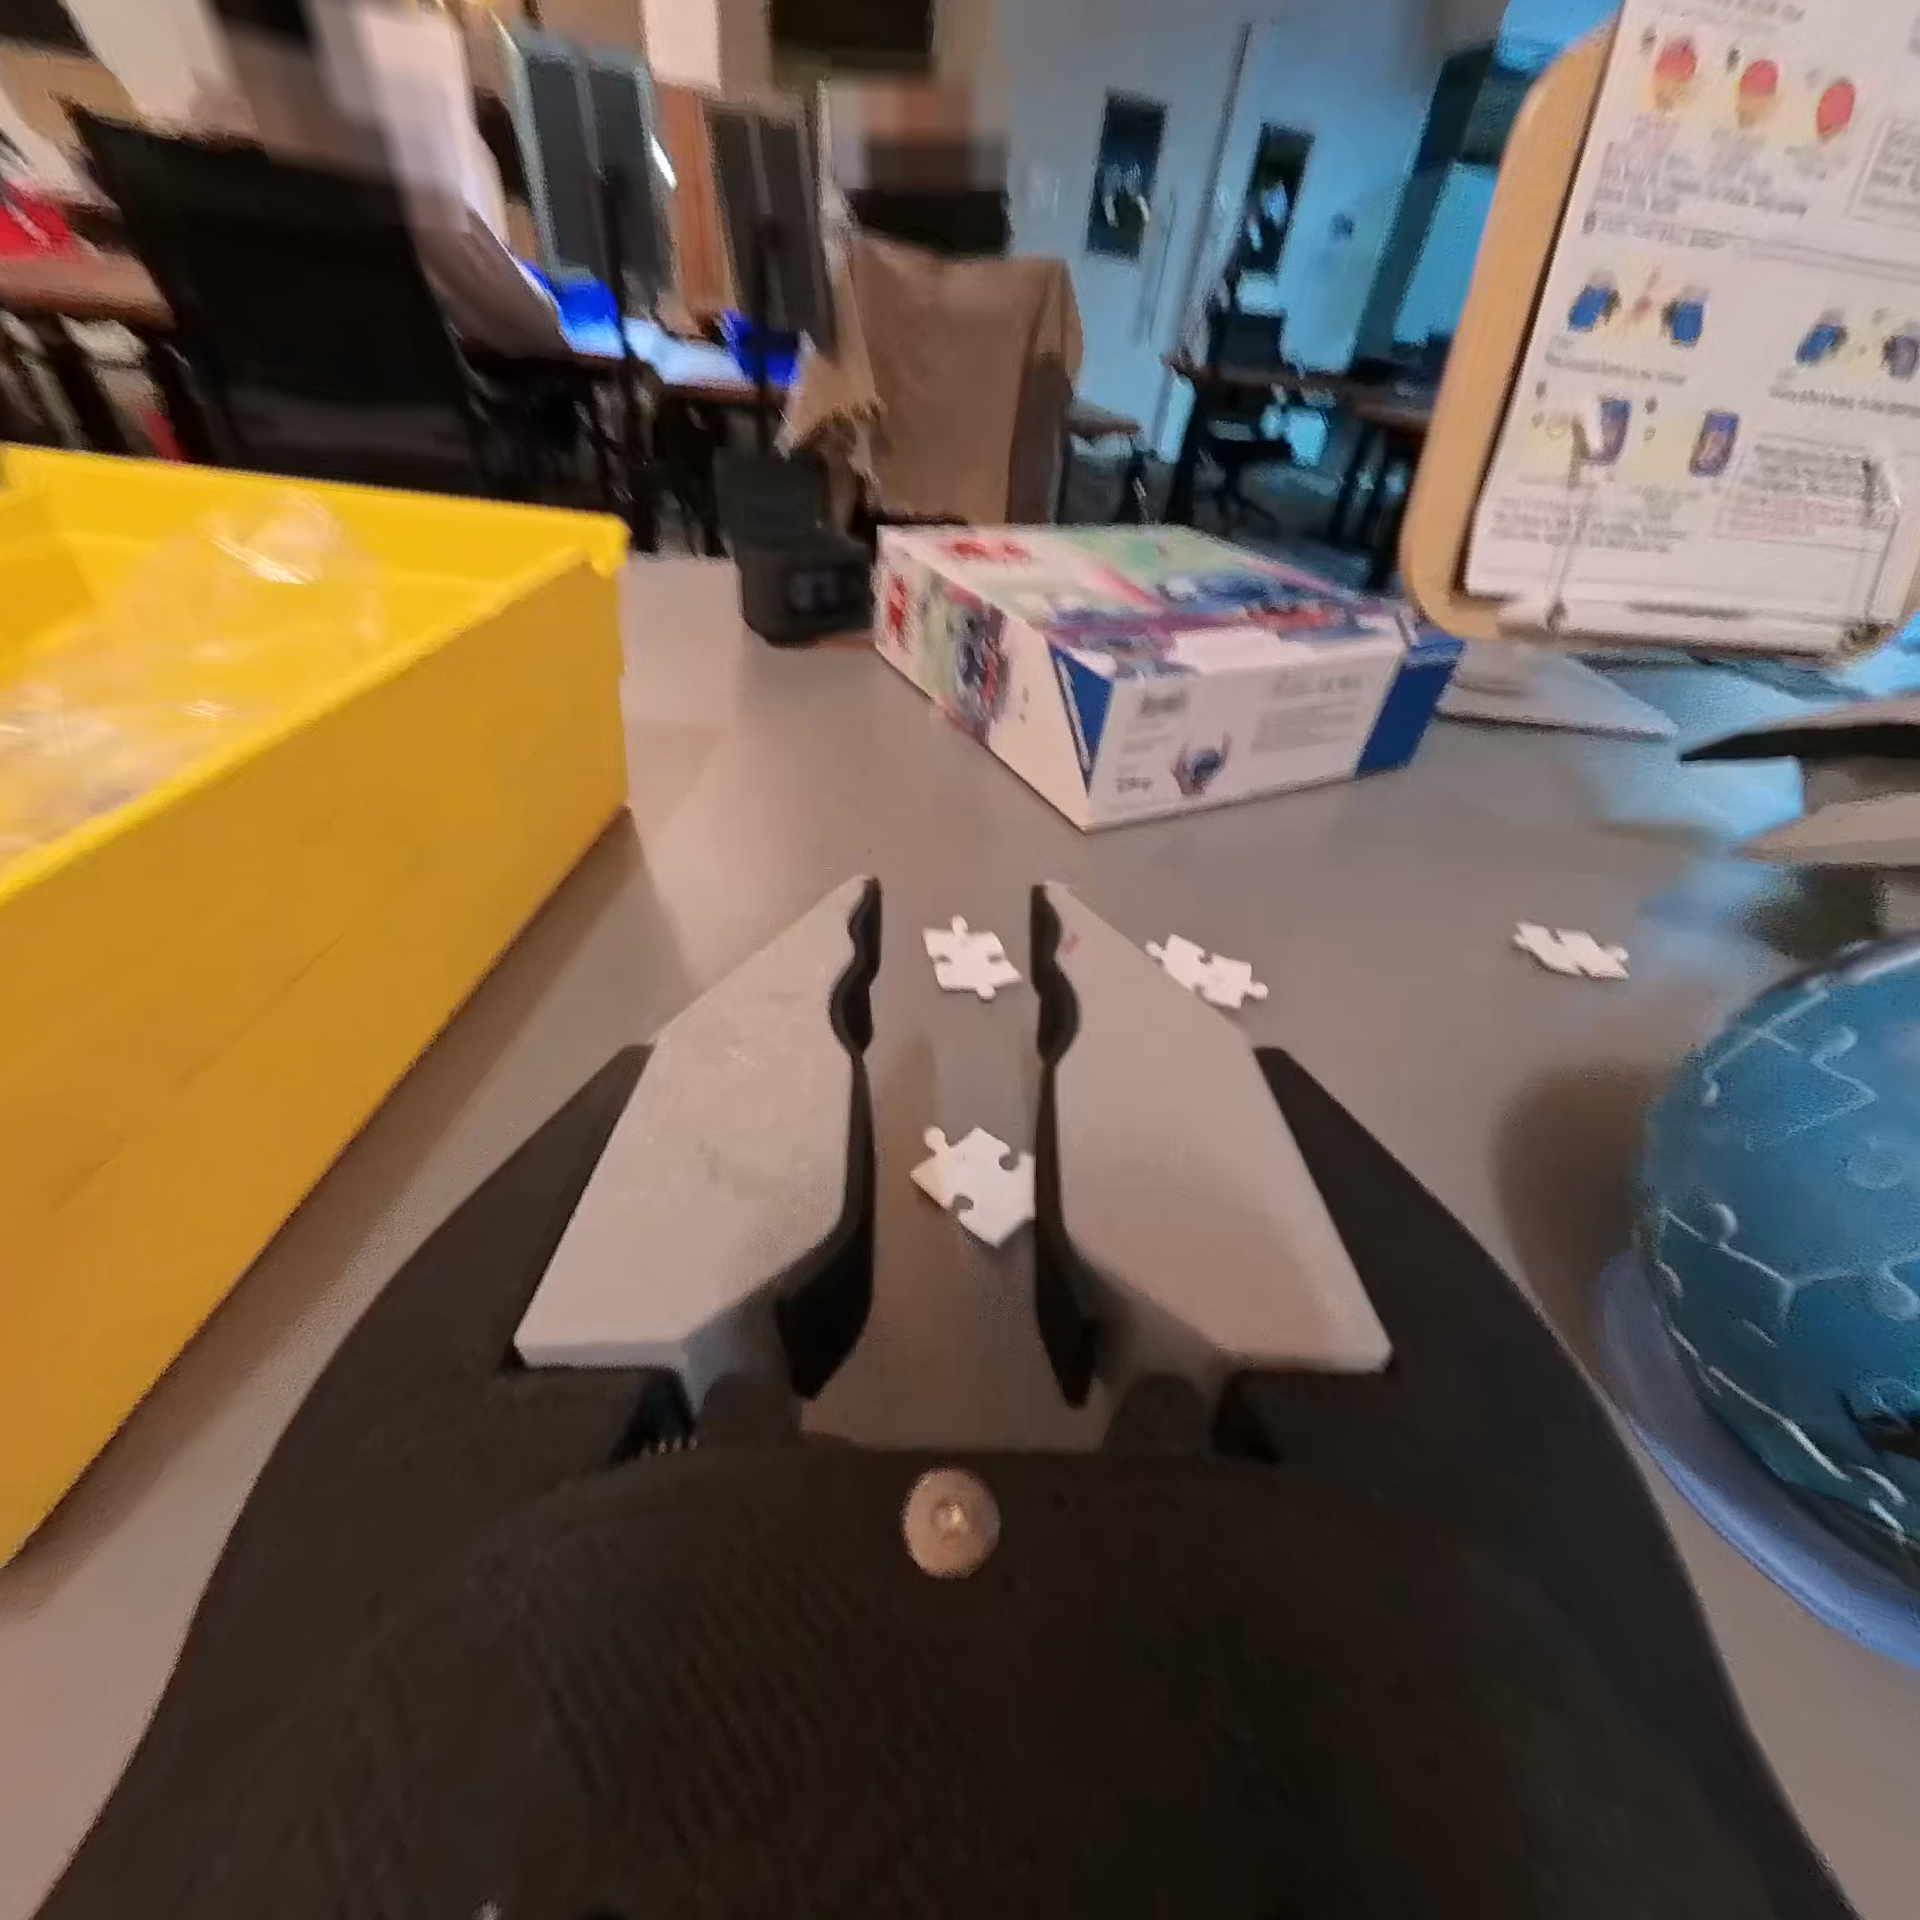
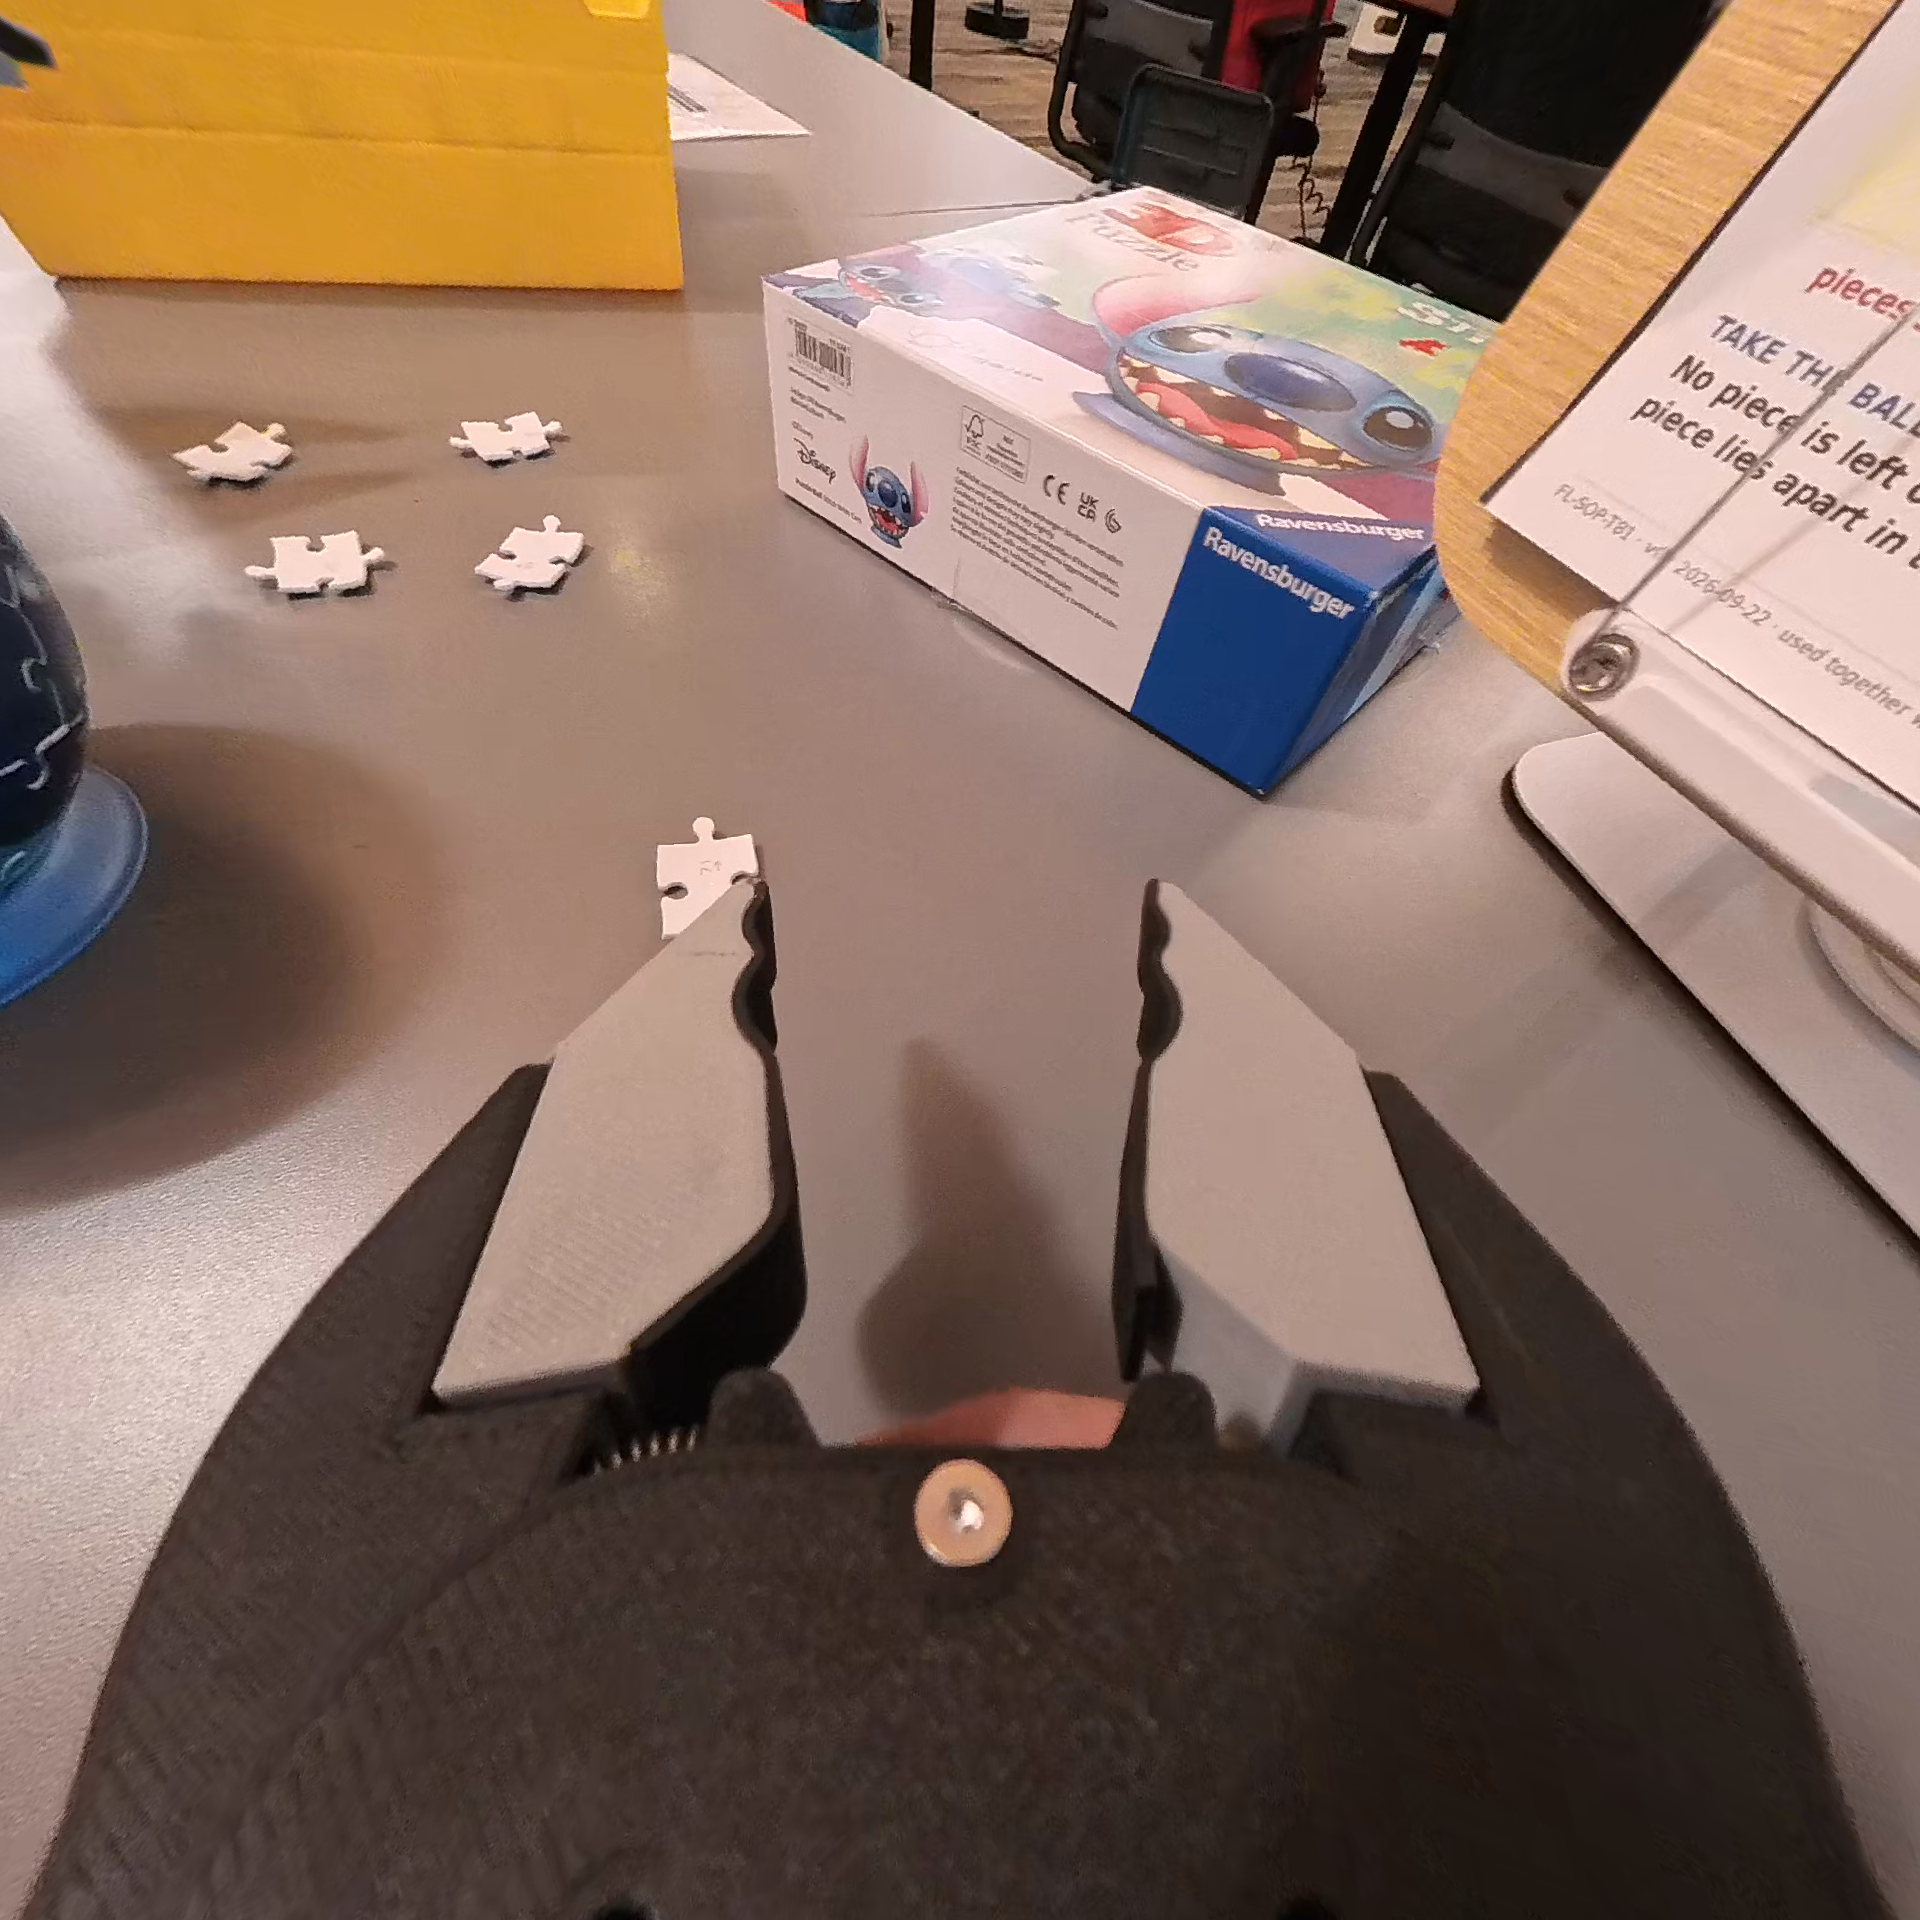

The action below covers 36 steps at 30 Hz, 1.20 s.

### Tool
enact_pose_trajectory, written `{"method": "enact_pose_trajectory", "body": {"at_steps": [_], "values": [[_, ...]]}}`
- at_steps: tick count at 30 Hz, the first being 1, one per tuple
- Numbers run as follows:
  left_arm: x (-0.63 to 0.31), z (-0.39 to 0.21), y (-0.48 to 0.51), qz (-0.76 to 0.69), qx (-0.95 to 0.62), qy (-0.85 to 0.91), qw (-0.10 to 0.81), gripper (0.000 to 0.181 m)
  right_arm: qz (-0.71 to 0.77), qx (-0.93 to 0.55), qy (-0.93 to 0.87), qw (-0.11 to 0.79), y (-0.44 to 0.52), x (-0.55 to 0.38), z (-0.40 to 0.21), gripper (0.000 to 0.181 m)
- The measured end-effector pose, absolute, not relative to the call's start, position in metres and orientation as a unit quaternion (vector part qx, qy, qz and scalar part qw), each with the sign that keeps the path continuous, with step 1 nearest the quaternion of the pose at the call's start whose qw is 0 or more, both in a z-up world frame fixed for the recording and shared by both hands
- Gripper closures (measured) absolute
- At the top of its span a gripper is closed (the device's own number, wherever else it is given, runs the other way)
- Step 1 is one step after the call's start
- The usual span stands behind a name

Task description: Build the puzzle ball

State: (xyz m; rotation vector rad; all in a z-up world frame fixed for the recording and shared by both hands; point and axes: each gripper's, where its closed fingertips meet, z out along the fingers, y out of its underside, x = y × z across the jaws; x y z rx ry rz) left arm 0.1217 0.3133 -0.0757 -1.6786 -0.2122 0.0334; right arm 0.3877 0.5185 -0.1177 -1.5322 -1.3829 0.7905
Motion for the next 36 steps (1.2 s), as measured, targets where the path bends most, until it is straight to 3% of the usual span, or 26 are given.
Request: {"method": "enact_pose_trajectory", "body": {"at_steps": [3,8,12,14,16,20,23,36], "values": [[0.132,-0.093,0.327,-0.035,-0.789,-0.049,0.612,0.149,0.326,-0.614,-0.567,0.442,0.511,0.387,-0.118,0.115],[0.133,-0.092,0.328,-0.048,-0.788,0.04,0.613,0.143,0.417,-0.548,-0.596,0.415,0.471,0.389,-0.102,0.106],[0.166,-0.077,0.301,-0.156,-0.732,0.186,0.637,0.132,0.474,-0.46,-0.637,0.397,0.431,0.389,-0.086,0.083],[0.162,-0.082,0.291,-0.13,-0.735,0.215,0.629,0.109,0.472,-0.444,-0.662,0.377,0.413,0.387,-0.09,0.073],[0.173,-0.086,0.279,-0.15,-0.735,0.254,0.61,0.105,0.458,-0.432,-0.68,0.375,0.397,0.382,-0.093,0.063],[0.205,-0.11,0.281,-0.126,-0.761,0.32,0.55,0.089,0.455,-0.407,-0.7,0.37,0.364,0.371,-0.094,0.061],[0.242,-0.134,0.275,-0.106,-0.759,0.412,0.493,0.09,0.463,-0.389,-0.702,0.375,0.345,0.363,-0.091,0.061],[0.297,-0.137,0.27,-0.119,-0.727,0.471,0.485,0.095,0.416,-0.35,-0.747,0.382,0.298,0.355,-0.107,0.066]]}}
